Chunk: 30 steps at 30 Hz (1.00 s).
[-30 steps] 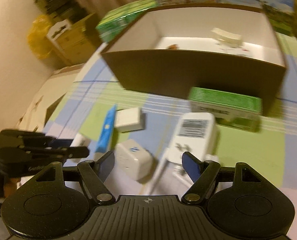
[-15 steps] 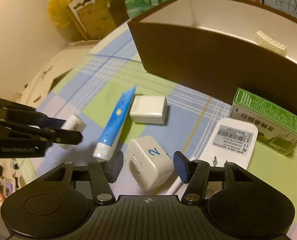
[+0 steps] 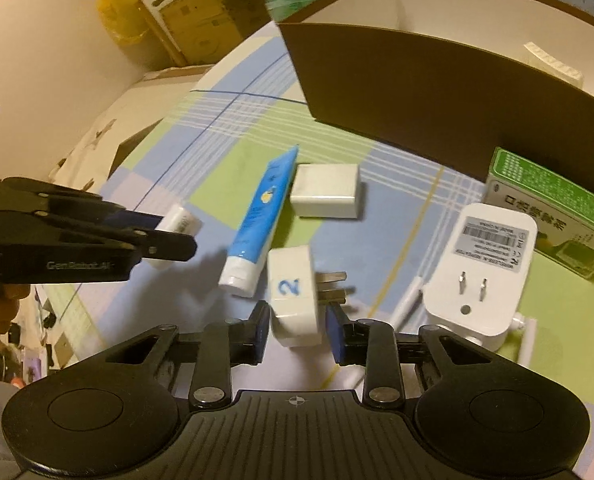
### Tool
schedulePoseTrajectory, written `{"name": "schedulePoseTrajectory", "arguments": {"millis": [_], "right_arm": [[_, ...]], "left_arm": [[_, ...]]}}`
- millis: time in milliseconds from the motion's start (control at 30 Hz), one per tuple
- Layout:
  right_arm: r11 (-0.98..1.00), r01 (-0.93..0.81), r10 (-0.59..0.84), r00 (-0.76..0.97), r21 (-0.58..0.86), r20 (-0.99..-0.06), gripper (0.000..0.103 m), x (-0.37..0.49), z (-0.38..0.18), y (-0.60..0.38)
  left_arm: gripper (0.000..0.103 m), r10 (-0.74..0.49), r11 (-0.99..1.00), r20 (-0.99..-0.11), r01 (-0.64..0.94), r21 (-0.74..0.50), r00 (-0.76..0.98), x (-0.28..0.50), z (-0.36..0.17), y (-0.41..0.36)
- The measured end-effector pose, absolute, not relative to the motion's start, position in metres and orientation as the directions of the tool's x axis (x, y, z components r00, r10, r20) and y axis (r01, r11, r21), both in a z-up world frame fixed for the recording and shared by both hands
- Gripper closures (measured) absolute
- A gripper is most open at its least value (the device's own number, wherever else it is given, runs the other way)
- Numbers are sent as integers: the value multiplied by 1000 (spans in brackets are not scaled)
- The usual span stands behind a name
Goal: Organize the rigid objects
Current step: 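Grasp the white plug adapter with the right gripper while the left holds the bottle, then lift and carry the bottle and plug adapter over the open box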
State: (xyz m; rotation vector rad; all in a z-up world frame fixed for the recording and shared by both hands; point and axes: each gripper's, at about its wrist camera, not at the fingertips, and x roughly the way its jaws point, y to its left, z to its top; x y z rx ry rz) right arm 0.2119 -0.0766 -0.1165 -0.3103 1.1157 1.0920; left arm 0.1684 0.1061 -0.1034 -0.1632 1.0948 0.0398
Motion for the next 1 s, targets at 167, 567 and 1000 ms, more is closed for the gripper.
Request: {"name": "schedulePoseTrajectory", "arguments": {"millis": [167, 567, 1000], "right_arm": [[484, -828, 536, 22, 285, -844, 74, 208, -116, -70], [495, -843, 504, 82, 209, -860, 74, 196, -123, -61], [509, -846, 487, 127, 163, -864, 74, 191, -131, -53]], "left_arm": [[81, -49, 987, -887, -116, -114, 459, 166, -105, 108], [80, -49, 984, -888, -132, -122, 456, 156, -107, 118], [81, -59, 985, -886, -119, -127, 459, 157, -107, 119]]}}
